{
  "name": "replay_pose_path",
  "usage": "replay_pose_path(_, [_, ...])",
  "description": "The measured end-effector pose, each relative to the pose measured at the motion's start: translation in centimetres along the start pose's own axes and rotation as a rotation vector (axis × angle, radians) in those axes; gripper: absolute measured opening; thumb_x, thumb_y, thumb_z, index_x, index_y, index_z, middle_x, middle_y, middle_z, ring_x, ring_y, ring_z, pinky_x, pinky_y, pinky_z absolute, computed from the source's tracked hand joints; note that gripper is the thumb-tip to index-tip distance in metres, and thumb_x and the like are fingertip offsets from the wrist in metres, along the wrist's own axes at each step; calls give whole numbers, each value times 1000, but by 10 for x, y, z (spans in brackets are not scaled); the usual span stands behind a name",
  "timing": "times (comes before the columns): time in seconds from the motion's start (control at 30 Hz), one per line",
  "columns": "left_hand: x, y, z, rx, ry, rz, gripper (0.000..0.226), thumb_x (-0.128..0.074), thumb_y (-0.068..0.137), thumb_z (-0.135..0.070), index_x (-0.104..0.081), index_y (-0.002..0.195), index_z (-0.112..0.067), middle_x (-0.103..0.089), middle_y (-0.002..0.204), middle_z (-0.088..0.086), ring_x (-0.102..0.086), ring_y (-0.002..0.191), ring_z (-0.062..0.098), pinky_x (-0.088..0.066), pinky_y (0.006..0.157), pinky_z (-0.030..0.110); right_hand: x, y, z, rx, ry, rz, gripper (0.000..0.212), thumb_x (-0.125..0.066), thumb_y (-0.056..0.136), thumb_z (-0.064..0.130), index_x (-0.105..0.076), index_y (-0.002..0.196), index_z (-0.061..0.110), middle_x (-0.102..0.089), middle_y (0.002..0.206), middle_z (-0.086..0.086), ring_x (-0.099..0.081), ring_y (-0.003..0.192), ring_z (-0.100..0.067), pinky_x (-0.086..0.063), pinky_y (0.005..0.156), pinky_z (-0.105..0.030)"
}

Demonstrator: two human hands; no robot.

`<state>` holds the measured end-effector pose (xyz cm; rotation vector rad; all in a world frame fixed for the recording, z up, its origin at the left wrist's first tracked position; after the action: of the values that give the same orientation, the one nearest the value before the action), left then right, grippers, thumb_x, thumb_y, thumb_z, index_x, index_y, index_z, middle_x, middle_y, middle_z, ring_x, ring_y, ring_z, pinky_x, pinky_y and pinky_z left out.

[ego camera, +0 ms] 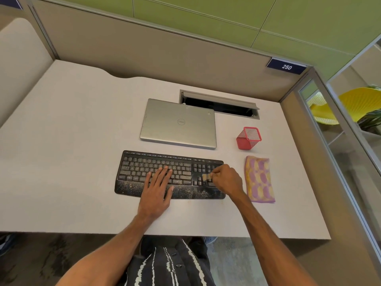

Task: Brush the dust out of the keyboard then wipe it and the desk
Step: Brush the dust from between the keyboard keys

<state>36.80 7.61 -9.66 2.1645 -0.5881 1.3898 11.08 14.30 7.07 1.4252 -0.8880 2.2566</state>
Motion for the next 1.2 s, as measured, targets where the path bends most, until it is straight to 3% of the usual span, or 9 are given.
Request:
replay_pose_path(0.07, [0,-1,0,2,4,2,67,-36,114,-48,-24,175,-21,-19,183,2,-10,170,19,-14,137,60,1,1,2,5,29,-67,21,-65,97,31,-78,113,27,-77,107,5,-61,82,-14,-46,71,-29])
replay_pose_path(0.3, [-1,-1,1,2,11,4,68,-36,114,-48,-22,175,-22,-18,183,2,-10,170,19,-15,136,60,-13,1,10,18,-77,180,13,-72,90,27,-83,97,25,-77,90,7,-64,73,-10,-56,67,-31])
replay_pose_path(0.4, [-1,-1,1,1,8,4,68,-36,114,-48,-22,175,-22,-18,183,2,-9,171,19,-14,136,60,-5,1,13,40,-28,40,17,-66,94,27,-82,101,25,-77,93,5,-62,71,-11,-44,62,-26])
replay_pose_path(0.5, [-1,0,0,4,12,4,67,-36,115,-48,-23,175,-21,-16,183,1,-7,171,18,-12,137,59,-7,-1,19,77,-13,-34,21,-62,97,28,-81,106,24,-78,96,4,-62,72,-12,-46,65,-26])
replay_pose_path(0.77, [-2,0,1,8,22,12,68,-36,115,-48,-21,176,-21,-12,184,1,-5,171,17,-12,137,58,-17,-3,28,91,-148,89,15,-68,89,26,-81,96,21,-74,83,8,-64,70,-11,-57,70,-31])
replay_pose_path(0.93, [-2,0,1,4,13,6,68,-36,115,-49,-21,176,-21,-13,184,1,-5,171,18,-12,137,59,-11,1,31,69,-66,-41,19,-63,94,28,-81,96,21,-77,86,3,-67,72,-16,-56,71,-31])
replay_pose_path(1.1, [-2,1,1,13,-5,4,68,-36,115,-49,-20,176,-22,-14,183,0,-7,171,18,-13,137,59,-20,0,30,61,-140,133,13,-71,89,27,-81,88,20,-74,77,7,-65,65,-10,-59,68,-32])
replay_pose_path(1.2, [-2,0,1,11,-7,6,68,-34,115,-50,-21,175,-22,-15,183,1,-7,171,18,-13,137,59,-13,2,34,66,-144,97,13,-68,86,22,-80,89,21,-74,77,8,-65,65,-10,-59,67,-32])
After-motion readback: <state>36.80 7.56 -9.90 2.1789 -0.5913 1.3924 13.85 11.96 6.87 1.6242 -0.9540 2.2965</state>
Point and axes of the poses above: each hand's wrist, its own y-axis towards the middle knuckle, its own x-axis out of the back of the hand, z = x × y, the point moved 2 cm from there along y, towards the middle knuckle
